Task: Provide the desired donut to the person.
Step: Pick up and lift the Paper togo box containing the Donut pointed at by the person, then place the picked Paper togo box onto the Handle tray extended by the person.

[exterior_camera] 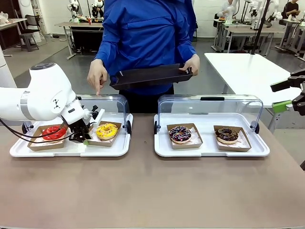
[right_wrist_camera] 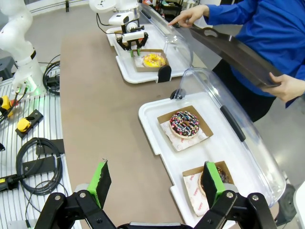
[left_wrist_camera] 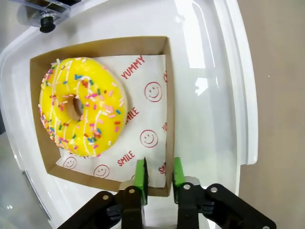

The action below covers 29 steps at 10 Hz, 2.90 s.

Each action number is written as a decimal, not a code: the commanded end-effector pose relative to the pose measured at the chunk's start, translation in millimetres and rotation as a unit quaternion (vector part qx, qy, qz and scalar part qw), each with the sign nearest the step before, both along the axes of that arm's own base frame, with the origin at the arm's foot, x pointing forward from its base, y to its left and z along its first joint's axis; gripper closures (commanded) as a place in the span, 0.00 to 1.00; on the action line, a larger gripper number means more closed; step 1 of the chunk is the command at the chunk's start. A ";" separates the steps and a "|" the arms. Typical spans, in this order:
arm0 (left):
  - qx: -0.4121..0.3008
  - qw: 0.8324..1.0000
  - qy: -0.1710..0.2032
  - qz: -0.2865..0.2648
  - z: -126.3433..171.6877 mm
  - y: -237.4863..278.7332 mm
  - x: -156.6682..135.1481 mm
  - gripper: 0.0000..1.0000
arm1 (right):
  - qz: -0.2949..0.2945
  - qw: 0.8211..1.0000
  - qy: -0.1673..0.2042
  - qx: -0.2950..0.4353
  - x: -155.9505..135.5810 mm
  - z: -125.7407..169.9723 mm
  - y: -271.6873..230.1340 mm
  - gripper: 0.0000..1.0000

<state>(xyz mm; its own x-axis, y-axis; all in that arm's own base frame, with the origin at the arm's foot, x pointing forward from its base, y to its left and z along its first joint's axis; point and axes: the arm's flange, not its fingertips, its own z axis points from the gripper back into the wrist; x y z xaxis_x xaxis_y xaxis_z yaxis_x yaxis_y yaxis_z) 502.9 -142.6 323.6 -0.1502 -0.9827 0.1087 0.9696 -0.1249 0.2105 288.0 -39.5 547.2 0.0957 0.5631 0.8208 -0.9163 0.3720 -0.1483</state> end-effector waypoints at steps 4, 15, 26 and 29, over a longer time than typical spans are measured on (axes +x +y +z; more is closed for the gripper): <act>0.010 0.999 -0.024 -0.032 11.6 2.3 -25.6 1.00 | 0.008 1.000 -0.005 0.009 3.1 -0.8 -0.4 0.00; -0.095 0.990 -0.076 -0.065 224.1 80.4 -220.8 1.00 | 0.008 1.000 -0.005 0.009 3.1 -0.8 -0.4 0.00; -0.093 0.990 -0.074 -0.073 227.9 82.8 -221.2 1.00 | 0.008 1.000 -0.005 0.009 3.1 -0.8 -0.4 0.00; -0.093 0.990 -0.074 -0.073 227.9 82.8 -221.2 1.00 | 0.008 1.000 -0.005 0.009 3.1 -0.8 -0.4 0.00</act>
